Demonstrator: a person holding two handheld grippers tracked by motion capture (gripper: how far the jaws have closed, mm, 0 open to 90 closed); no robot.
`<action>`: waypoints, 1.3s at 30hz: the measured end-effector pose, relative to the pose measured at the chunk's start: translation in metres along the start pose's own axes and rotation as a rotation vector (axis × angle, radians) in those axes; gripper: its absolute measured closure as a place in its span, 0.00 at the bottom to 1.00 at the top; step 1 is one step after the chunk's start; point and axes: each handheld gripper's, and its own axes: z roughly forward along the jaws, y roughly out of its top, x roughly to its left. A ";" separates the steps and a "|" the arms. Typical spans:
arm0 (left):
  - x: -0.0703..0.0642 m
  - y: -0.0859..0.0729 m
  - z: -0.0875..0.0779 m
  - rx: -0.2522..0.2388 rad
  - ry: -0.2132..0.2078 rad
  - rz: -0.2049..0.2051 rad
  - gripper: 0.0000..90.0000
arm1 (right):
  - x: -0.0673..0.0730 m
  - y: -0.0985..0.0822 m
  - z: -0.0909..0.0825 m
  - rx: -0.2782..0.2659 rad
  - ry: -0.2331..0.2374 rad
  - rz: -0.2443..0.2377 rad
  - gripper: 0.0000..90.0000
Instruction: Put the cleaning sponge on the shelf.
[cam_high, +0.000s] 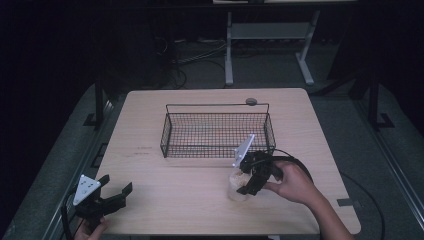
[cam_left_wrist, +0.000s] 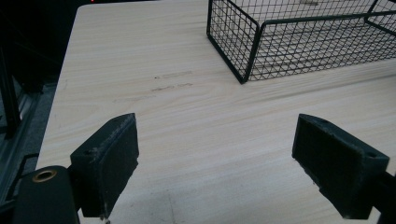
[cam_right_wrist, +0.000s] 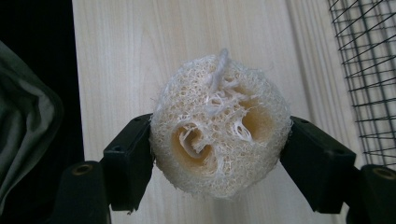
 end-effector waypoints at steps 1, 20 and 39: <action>0.000 0.000 0.000 -0.001 0.000 0.000 0.15 | -0.001 0.001 -0.002 -0.003 0.005 0.002 0.31; 0.000 0.001 -0.001 -0.017 0.001 -0.016 0.15 | -0.024 0.022 -0.027 -0.020 0.000 0.022 0.31; 0.001 0.001 -0.002 -0.020 0.007 -0.016 0.15 | -0.046 0.047 -0.047 -0.015 -0.006 0.024 0.31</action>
